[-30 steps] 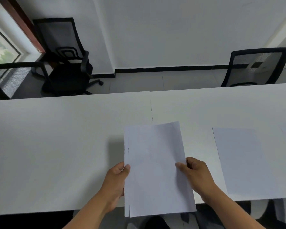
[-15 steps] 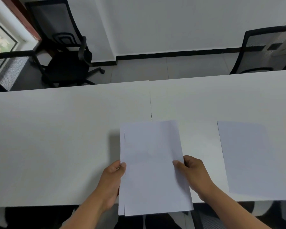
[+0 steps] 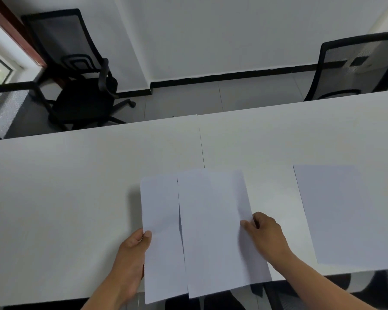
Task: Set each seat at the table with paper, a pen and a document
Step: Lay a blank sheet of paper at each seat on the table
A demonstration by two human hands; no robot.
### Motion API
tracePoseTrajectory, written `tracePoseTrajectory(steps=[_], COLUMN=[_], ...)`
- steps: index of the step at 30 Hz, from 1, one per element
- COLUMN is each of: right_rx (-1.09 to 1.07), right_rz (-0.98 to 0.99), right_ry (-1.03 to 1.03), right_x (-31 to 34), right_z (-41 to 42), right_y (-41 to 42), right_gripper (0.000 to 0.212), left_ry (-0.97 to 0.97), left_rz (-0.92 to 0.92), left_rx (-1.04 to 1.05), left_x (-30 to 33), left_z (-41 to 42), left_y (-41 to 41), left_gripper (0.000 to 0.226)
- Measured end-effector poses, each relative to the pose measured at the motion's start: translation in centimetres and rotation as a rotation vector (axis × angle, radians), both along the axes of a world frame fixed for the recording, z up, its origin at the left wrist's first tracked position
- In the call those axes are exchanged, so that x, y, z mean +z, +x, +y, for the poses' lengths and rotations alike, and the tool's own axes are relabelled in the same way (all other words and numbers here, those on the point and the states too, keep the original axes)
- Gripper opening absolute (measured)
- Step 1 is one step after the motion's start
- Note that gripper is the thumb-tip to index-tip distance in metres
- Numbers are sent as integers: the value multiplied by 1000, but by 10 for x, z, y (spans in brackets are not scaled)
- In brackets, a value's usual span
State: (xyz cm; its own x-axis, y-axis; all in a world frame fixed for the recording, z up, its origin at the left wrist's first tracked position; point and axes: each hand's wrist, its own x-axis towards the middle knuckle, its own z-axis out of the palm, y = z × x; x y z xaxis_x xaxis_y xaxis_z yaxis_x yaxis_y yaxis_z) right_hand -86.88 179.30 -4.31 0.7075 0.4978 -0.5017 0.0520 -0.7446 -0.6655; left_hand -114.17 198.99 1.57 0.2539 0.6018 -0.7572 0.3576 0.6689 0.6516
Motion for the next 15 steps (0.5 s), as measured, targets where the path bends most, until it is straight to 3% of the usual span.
tracePoseTrajectory(steps=[15], right_rx=[15], right_rz=[-236], right_ry=[-251], right_x=[-18], right_z=[1], right_y=[6], right_gripper=[31], left_ry=[58], left_rz=[-8], left_rx=[98], left_x=[15], left_z=[40], left_y=[-42], left_gripper=[31])
